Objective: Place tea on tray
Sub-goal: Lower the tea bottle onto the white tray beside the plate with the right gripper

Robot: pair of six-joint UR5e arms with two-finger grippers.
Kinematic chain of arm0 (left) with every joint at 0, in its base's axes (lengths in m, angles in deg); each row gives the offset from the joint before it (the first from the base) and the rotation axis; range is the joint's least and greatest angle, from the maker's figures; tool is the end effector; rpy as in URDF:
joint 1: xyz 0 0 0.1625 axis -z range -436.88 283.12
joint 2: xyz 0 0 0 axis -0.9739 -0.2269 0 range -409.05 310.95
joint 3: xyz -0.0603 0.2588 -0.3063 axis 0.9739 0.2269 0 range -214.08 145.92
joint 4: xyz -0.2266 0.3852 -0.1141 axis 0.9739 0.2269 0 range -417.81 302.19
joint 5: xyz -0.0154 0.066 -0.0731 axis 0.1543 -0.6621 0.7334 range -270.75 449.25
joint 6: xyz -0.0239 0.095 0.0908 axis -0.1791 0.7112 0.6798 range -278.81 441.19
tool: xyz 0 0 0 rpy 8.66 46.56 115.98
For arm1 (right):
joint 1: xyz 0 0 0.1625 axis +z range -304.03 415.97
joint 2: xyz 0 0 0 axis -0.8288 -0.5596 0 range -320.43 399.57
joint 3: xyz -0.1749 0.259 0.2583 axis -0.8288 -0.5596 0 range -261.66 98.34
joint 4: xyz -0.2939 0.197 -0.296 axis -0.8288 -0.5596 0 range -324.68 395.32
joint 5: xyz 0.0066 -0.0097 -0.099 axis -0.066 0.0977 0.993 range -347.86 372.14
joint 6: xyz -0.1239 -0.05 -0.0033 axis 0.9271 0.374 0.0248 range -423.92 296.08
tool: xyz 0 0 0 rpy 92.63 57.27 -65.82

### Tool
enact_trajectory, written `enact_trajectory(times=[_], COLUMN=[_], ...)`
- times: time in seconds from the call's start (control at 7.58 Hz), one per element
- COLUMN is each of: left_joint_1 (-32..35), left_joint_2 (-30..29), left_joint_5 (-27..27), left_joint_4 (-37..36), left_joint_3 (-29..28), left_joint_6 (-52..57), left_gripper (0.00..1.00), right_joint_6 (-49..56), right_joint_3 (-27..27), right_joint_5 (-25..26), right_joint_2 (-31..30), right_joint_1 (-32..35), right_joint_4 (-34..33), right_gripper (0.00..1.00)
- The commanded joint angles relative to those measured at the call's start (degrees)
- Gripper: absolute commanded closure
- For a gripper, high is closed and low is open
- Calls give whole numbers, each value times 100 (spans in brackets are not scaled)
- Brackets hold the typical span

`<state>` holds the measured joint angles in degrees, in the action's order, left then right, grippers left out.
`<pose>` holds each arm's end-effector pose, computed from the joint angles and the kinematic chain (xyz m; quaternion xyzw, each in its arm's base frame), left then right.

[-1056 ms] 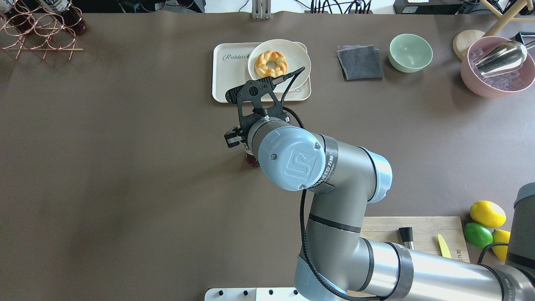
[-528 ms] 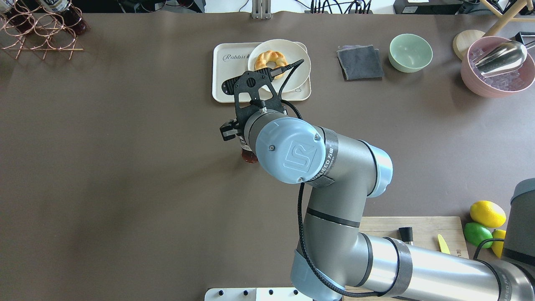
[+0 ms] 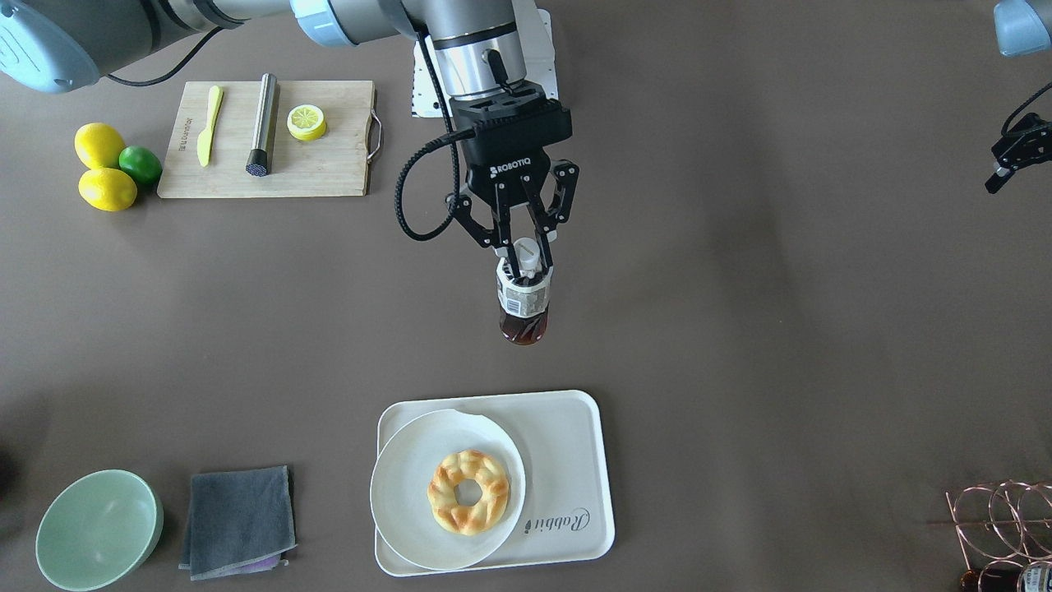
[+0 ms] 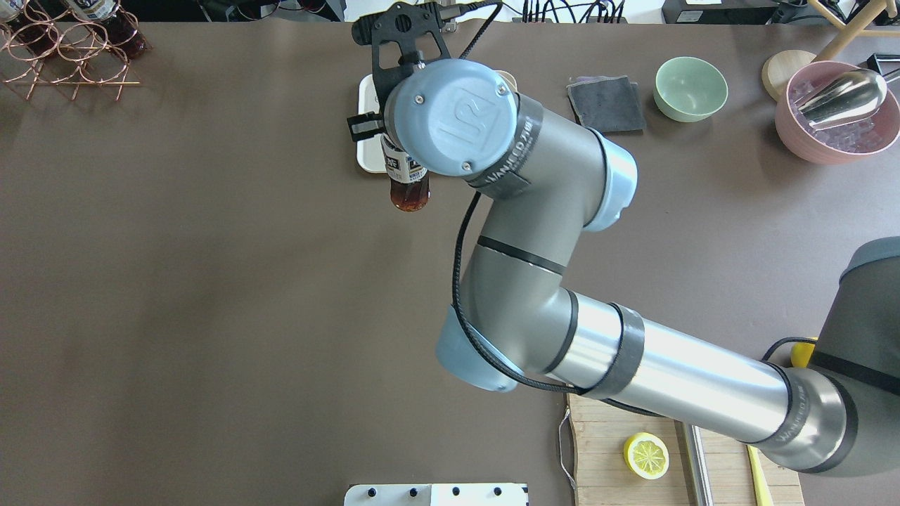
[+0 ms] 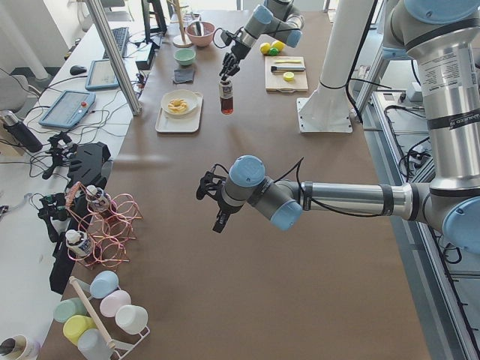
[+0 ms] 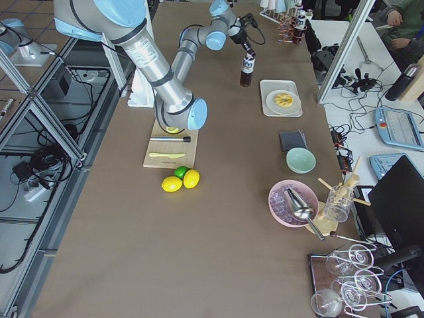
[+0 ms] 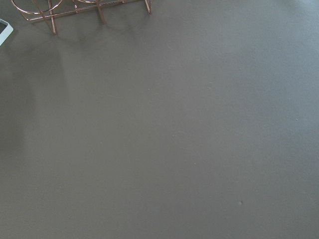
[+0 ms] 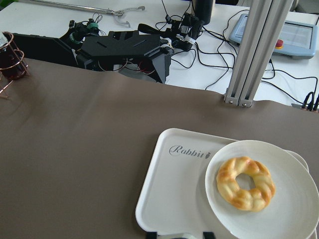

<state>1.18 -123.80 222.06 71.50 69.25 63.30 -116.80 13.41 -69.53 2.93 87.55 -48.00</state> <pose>0.0562 -0.4719 0.5859 0.1993 0.4109 0.0709 0.8868 -0.5321 -0.5063 -0.0065 0.3534 -0.4086 -0.0016 0.8415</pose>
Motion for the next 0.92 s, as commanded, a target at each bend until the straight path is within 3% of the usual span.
enact_trajectory(times=[0.0,0.26,0.53,0.79], left_joint_1=[242,611,797,824], left_joint_2=[249,241,206,31], left_joint_5=[148,446,466,545], left_joint_4=[130,-316,-826,-1756], left_joint_3=[-40,-451,-436,-418], left_joint_6=[5,22,285,495], left_gripper=[0,0,0,1], right_joint_6=[-152,-117,-108,-100], right_joint_3=[-2073,-3157,-4027,-4566], right_joint_5=[-234,-419,-455,-446], right_joint_2=[1445,1554,2053,2073], right_joint_1=[489,718,762,780], right_joint_4=[210,1306,1519,2073], right_gripper=[100,100,100,100])
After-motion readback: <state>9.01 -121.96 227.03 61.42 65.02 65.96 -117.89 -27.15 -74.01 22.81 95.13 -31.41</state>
